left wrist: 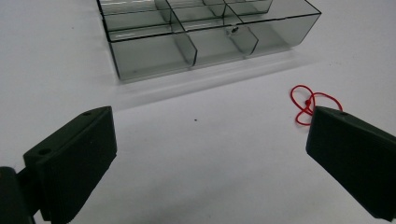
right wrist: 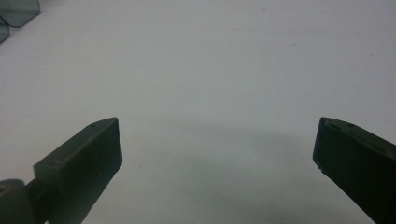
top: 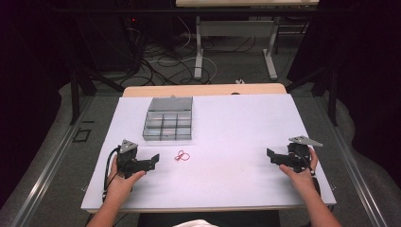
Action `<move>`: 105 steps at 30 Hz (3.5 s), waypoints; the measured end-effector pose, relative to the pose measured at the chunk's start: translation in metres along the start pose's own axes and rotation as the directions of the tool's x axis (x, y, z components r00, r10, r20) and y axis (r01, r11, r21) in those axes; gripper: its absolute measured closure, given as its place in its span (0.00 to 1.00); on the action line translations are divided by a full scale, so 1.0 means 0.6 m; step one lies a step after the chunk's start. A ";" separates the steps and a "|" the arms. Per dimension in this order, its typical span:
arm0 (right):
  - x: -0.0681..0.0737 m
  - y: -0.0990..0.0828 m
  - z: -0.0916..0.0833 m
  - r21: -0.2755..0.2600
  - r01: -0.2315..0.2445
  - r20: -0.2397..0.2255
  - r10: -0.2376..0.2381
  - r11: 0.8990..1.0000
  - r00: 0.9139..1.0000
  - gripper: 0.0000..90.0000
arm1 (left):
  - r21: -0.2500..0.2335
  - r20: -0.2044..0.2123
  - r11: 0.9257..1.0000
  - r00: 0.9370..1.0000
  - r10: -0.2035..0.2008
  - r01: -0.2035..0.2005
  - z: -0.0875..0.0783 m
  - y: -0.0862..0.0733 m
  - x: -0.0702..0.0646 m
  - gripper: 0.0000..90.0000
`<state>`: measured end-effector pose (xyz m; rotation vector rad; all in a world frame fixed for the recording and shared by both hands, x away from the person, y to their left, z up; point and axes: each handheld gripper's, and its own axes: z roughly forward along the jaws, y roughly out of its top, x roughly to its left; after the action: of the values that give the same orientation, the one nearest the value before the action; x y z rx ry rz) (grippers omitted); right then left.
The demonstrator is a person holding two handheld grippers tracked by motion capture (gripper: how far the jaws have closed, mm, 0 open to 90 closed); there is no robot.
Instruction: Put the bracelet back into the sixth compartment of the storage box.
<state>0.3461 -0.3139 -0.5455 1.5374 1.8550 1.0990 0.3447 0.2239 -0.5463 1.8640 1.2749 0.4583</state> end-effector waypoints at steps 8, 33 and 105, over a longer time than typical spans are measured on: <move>-0.001 -0.001 0.001 0.002 -0.001 0.014 0.001 1.000 1.000 0.01 | 0.006 0.025 1.000 1.000 0.002 -0.002 0.007 0.013 -0.014 0.04; 0.004 -0.005 0.000 0.004 0.012 0.030 -0.012 1.000 0.999 0.00 | 0.075 0.086 0.996 0.996 0.034 -0.040 0.030 0.064 -0.059 0.33; 0.007 -0.009 0.006 0.024 0.018 0.000 -0.018 1.000 1.000 0.00 | 0.301 0.165 0.953 0.986 -0.012 -0.039 0.125 0.080 -0.106 0.83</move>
<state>0.3450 -0.3088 -0.5515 1.5313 1.8849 1.0713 0.3978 0.1280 -0.5449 2.1172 1.2754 0.1123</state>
